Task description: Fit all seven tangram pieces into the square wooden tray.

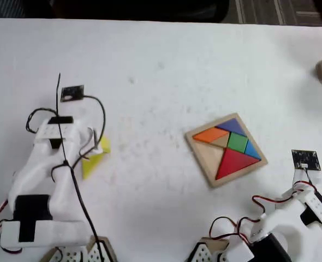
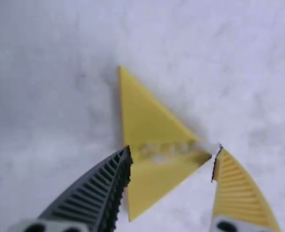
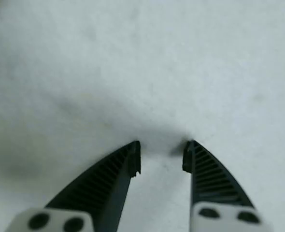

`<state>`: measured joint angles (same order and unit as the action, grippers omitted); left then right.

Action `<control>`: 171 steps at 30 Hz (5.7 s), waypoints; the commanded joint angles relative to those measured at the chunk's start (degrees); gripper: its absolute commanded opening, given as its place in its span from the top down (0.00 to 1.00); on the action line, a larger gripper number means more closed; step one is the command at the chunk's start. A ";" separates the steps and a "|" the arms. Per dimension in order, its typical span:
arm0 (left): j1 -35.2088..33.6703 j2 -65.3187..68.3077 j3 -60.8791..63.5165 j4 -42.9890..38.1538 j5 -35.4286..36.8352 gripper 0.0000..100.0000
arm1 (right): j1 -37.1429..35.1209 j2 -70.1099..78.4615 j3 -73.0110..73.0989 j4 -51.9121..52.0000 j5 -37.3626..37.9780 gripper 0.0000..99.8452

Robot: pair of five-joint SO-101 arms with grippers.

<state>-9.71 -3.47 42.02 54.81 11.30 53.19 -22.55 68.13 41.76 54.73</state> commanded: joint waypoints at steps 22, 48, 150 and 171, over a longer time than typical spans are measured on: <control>-0.04 14.90 -14.51 9.32 -3.87 0.70 | 0.04 0.31 0.62 0.22 0.44 0.84; 3.47 14.90 -14.42 9.67 -11.08 0.97 | -0.31 0.31 0.62 0.22 0.44 0.84; 16.04 10.33 -6.77 6.15 2.55 0.61 | -1.36 0.22 2.20 0.04 4.84 0.84; 16.40 10.33 -6.86 5.98 -3.60 0.83 | -1.27 0.22 2.20 0.22 4.84 0.84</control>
<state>7.08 5.93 35.34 59.91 8.92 53.01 -22.55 69.10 41.76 59.03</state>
